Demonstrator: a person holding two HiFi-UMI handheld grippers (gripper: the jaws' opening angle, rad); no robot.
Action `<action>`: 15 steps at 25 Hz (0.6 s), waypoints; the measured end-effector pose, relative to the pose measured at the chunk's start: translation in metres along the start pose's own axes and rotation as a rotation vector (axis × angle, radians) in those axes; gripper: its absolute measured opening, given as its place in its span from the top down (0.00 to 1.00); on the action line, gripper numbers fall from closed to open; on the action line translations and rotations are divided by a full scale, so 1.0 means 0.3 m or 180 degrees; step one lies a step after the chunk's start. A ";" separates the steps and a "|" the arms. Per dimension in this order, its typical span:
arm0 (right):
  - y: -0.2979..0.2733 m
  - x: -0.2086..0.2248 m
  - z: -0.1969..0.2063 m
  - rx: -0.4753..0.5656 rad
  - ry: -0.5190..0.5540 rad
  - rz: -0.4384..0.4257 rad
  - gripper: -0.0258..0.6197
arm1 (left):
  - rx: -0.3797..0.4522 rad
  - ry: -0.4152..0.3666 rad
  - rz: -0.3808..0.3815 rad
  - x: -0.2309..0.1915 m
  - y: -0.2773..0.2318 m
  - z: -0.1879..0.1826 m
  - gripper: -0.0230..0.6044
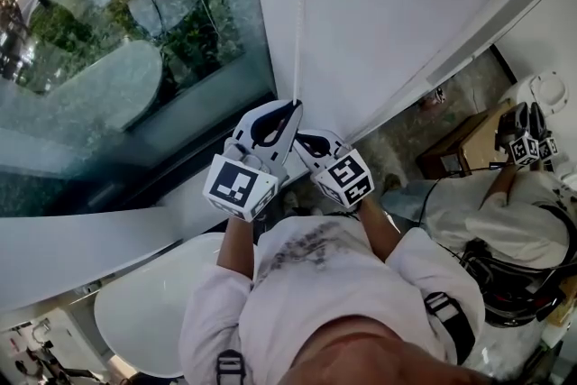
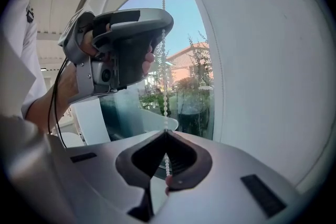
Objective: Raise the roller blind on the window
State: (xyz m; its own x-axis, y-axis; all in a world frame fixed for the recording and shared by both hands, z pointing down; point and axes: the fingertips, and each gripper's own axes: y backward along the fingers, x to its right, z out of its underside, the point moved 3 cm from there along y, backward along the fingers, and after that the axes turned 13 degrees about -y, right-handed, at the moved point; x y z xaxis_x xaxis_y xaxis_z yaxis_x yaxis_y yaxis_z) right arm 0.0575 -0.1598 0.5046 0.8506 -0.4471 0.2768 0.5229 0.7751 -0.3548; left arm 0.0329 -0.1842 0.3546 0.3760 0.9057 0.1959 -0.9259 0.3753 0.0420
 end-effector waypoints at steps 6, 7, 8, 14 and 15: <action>-0.078 0.068 0.076 -0.0157 -0.0069 0.0003 0.87 | -0.0108 0.0075 -0.0008 -0.022 -0.028 0.121 0.95; -0.077 0.066 0.081 -0.0178 -0.0073 0.0010 0.87 | -0.0111 0.0095 -0.0015 -0.018 -0.025 0.126 0.95; -0.071 0.061 0.085 -0.0196 -0.0075 0.0018 0.87 | -0.0112 0.0113 -0.0019 -0.011 -0.019 0.125 0.95; -0.041 0.039 0.118 -0.0272 -0.0097 0.0053 0.87 | -0.0123 0.0160 -0.0029 0.034 0.010 0.128 0.95; -0.051 0.047 0.125 -0.0294 -0.0104 0.0054 0.87 | -0.0138 0.0170 -0.0033 0.028 0.006 0.141 0.95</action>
State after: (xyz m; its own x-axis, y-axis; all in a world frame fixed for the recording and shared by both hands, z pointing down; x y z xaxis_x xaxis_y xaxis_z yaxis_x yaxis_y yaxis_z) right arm 0.0596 -0.1613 0.5474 0.8578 -0.4184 0.2985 0.5127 0.7372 -0.4401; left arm 0.0330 -0.1844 0.3979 0.3880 0.9105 0.1431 -0.9200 0.3919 0.0009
